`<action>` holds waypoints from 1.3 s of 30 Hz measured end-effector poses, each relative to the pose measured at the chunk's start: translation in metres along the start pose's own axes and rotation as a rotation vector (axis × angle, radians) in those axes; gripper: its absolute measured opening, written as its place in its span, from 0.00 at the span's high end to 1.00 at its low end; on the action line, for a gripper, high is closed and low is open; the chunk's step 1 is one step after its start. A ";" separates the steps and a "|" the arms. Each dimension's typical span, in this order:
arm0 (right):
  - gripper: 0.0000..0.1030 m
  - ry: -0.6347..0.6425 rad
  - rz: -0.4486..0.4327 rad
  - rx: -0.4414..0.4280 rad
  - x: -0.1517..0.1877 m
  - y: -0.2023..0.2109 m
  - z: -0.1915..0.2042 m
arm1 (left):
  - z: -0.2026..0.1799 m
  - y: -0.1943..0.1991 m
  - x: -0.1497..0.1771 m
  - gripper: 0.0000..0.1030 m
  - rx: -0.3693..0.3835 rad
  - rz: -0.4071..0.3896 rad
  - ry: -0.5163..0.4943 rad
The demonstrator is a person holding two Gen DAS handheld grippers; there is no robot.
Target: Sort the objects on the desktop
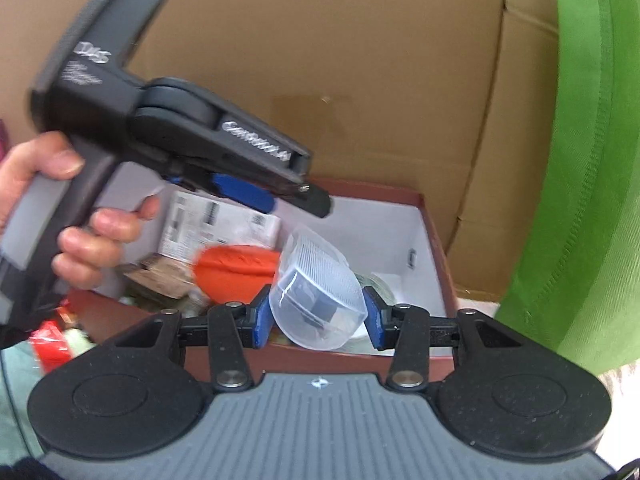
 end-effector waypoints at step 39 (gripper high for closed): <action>0.08 -0.058 -0.159 0.208 0.060 0.120 0.061 | -0.065 0.186 0.127 0.02 -0.283 -0.193 -0.205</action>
Point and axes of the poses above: each gripper's, at about its wrist camera, not at the fingertips, and y roughly against the way its jaws point, z to its left, x to its underside, the point moved 1 cm from there along -y, roughly the way its jaws point, and after that the axes turned 13 degrees about x, right-handed, at the moved point
